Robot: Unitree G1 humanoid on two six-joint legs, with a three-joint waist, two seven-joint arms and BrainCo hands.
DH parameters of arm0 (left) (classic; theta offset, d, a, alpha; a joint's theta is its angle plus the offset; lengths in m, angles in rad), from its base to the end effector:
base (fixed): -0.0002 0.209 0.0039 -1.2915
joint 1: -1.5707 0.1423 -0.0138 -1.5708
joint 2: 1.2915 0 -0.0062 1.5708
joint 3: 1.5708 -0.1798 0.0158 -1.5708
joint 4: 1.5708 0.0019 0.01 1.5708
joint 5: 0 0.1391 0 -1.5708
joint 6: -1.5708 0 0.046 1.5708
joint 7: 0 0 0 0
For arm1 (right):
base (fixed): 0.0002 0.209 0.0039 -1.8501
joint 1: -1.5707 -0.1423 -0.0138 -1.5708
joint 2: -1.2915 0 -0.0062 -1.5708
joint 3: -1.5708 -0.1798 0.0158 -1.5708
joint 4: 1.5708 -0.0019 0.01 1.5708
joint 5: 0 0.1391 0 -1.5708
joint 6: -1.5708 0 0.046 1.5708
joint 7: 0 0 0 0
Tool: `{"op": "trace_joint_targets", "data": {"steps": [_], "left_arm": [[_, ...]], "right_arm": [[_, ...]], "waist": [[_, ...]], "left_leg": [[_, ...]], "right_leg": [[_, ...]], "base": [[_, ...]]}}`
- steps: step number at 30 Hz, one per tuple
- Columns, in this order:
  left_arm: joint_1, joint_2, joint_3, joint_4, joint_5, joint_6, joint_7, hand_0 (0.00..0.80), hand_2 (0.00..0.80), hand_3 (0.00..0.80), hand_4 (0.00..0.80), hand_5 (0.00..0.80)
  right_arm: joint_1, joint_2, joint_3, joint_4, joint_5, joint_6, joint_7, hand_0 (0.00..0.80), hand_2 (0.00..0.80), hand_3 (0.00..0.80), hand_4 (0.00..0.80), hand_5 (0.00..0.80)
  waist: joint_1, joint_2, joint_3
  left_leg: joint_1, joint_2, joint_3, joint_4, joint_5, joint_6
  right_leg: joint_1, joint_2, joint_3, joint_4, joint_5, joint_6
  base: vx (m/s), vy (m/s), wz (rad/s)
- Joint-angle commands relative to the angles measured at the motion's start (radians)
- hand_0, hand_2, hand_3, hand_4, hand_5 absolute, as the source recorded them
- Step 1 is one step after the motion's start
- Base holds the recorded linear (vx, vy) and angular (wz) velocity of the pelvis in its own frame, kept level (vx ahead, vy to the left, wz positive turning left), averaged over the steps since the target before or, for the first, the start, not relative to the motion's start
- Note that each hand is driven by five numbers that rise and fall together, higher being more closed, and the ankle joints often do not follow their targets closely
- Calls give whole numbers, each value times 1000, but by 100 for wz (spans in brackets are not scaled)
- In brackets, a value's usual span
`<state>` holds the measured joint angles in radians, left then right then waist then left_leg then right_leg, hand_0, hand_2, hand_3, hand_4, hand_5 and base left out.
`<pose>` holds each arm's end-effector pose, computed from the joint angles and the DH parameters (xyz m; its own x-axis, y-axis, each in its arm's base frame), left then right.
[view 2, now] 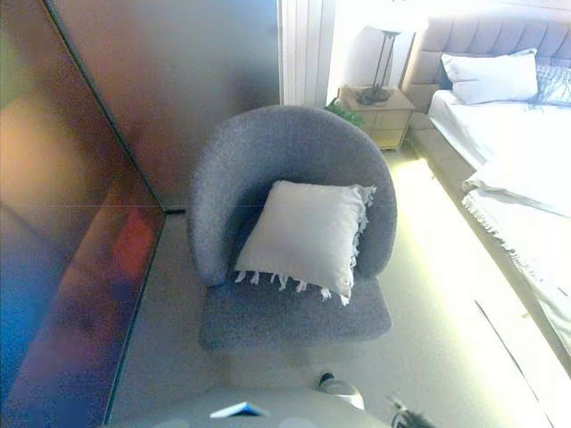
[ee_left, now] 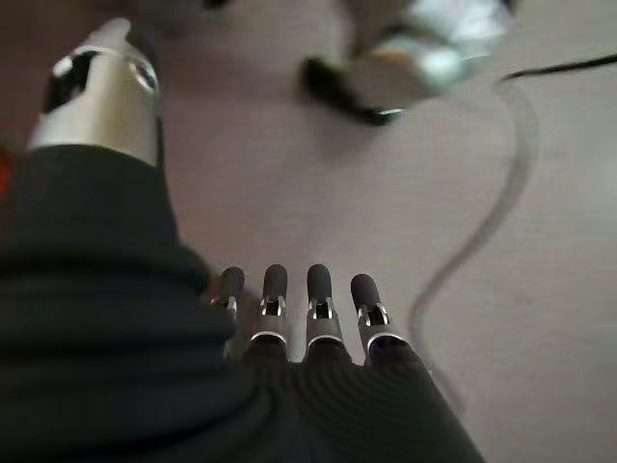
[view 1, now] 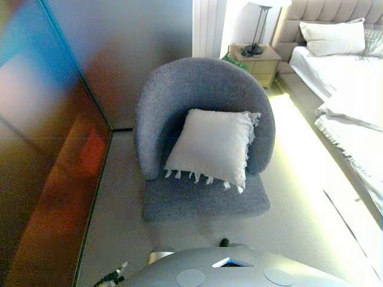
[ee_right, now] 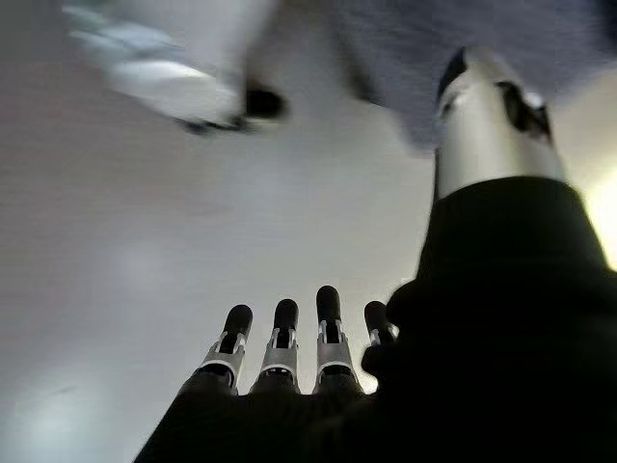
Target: Pick up the cushion and take it to the sofa
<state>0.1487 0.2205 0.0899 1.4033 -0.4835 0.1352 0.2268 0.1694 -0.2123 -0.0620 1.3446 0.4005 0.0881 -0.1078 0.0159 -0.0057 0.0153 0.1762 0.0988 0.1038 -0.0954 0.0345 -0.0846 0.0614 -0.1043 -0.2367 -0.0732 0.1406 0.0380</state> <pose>-0.0212 0.2283 -0.1194 -0.2156 0.3396 -0.9155 -0.5134 0.7581 0.4021 -0.0164 -0.2267 -0.1199 -0.0707 -0.2794 -0.9576 0.4497 0.8479 -0.2807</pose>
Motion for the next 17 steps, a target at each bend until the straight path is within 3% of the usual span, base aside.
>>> {"op": "trace_joint_targets", "data": {"steps": [1,3,9,17], "left_arm": [[-103,-32,-23,26,43,59,-24,0,0,0,0,0],[-118,-50,-51,16,45,91,-46,0,0,0,0,0],[-151,-57,-145,-21,29,127,-77,0,0,0,0,0],[-154,-47,-174,-37,-9,131,-75,0,0,0,0,0]], "right_arm": [[-109,29,55,48,-83,65,39,0,0,0,0,0],[-114,43,96,47,-111,104,55,0,0,0,0,0],[-138,41,169,3,-133,91,39,0,0,0,0,0],[-136,33,193,-3,-129,75,51,0,0,0,0,0]], "waist": [[2,-14,68],[1,-11,68],[-2,-7,72],[-6,-8,81]], "left_leg": [[23,-41,29,8,-98,27],[22,-42,28,8,-99,27],[20,-44,24,8,-102,30],[13,-40,27,9,-101,32]], "right_leg": [[121,-35,50,-9,-130,77],[120,-36,52,-7,-132,77],[113,-39,54,0,-134,82],[103,-38,61,2,-134,83]], "base": [[-38,21,1],[-40,19,-5],[-30,3,-2],[0,0,0]]}}
